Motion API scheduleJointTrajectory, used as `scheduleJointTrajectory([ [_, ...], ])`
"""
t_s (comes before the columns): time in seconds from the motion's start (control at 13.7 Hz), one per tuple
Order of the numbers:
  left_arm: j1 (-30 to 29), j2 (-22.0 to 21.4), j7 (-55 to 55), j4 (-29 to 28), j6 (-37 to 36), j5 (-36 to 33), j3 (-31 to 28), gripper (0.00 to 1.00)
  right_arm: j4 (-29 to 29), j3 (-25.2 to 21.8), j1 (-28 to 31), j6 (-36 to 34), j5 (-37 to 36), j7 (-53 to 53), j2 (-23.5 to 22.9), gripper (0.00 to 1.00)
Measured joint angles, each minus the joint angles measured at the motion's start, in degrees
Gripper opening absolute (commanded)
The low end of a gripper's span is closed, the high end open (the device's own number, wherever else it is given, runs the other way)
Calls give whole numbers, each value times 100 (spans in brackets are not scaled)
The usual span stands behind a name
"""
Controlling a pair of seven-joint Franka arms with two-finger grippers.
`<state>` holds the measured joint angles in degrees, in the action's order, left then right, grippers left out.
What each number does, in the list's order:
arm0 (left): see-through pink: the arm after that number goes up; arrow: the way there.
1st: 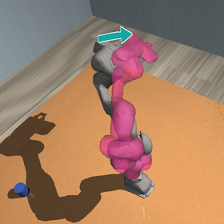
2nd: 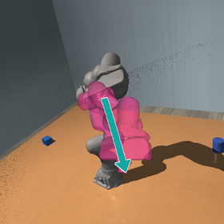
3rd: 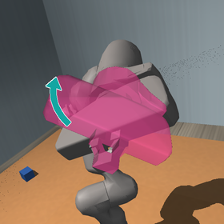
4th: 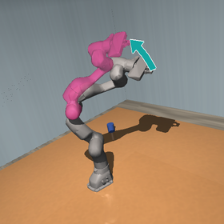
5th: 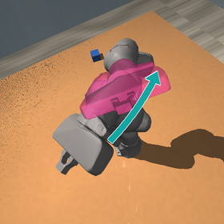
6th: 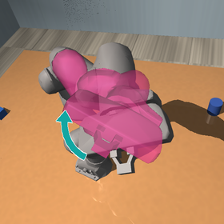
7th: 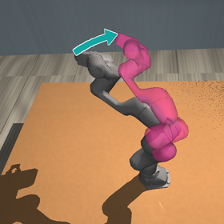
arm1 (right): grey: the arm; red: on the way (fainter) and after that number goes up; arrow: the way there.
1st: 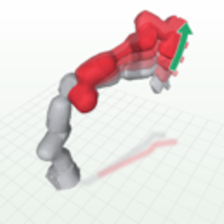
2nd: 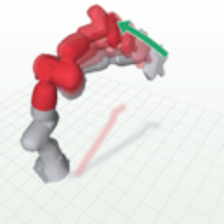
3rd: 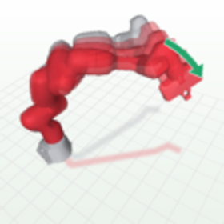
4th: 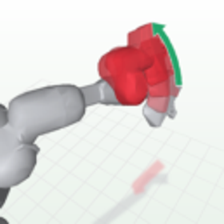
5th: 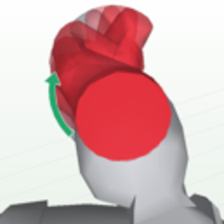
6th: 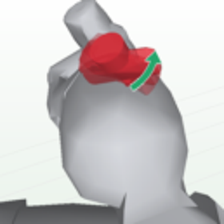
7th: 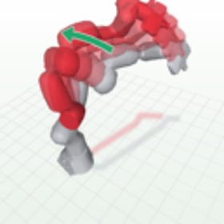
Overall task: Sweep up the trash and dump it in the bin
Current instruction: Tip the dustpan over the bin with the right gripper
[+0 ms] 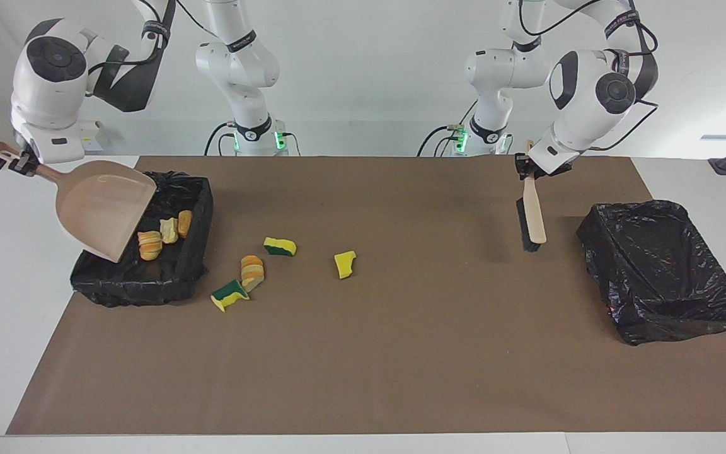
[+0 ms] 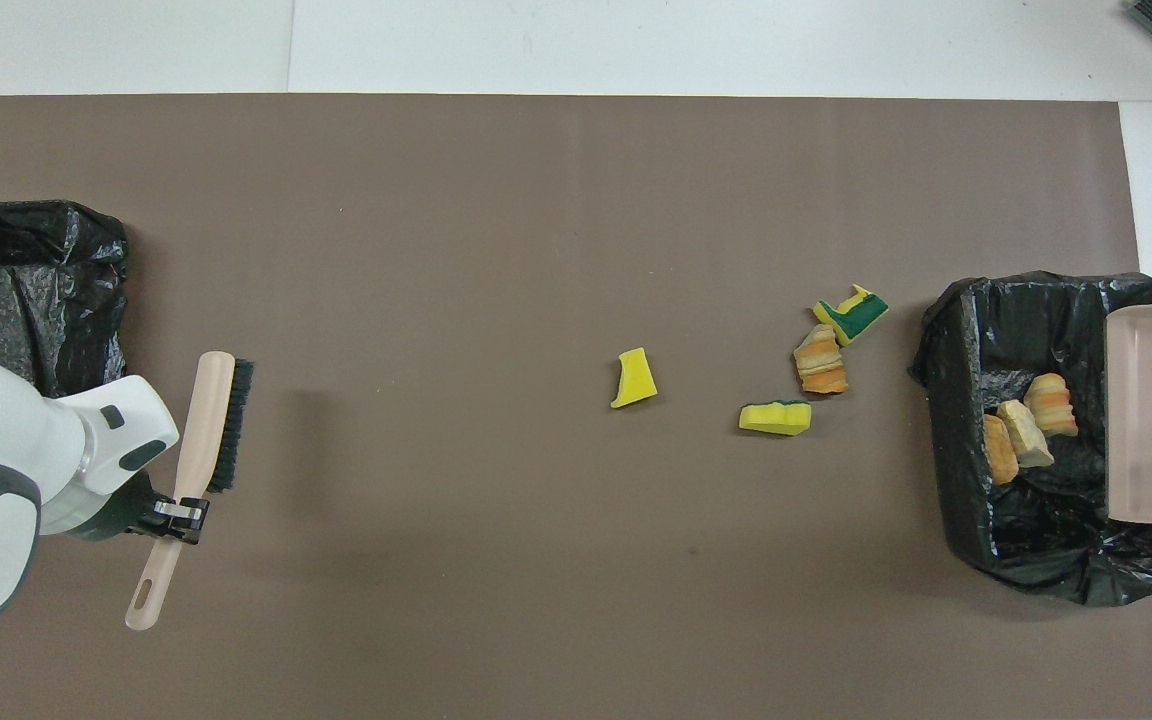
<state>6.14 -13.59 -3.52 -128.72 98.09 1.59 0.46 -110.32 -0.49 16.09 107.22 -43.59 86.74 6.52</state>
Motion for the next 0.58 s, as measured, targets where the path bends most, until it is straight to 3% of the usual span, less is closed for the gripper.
scheduleJointTrajectory([
  [0.29,3,-1,0,-8,37,0,23,0,213,173,-182,-316,1135,-262,72,0],
  [0.58,36,-1,60,-17,112,0,85,0,189,207,-673,-493,2335,-1737,22,0],
])
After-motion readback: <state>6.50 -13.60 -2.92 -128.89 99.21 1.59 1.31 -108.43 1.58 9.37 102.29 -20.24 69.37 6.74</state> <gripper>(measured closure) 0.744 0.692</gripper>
